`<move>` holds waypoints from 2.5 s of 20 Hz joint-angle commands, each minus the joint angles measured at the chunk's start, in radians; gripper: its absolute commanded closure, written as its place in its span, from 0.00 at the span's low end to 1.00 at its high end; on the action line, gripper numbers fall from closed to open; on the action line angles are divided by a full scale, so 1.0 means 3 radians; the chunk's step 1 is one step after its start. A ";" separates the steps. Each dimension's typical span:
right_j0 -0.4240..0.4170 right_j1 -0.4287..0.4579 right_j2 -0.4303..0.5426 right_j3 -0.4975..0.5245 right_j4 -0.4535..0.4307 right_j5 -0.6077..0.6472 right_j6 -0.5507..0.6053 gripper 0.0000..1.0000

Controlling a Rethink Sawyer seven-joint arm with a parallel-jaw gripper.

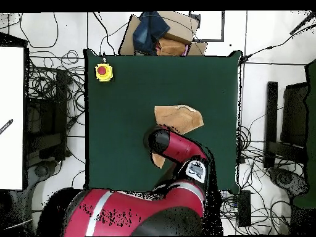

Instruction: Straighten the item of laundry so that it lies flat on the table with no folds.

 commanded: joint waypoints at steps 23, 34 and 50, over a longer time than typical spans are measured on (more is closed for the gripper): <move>-0.0310 -0.0001 0.0241 0.0071 -0.0024 -0.0118 0.0599 1.00; -0.0300 -0.0016 0.0256 0.0057 -0.0009 -0.0092 0.0603 1.00; -0.0305 -0.0027 0.0266 0.0078 -0.0031 -0.0193 0.0614 0.00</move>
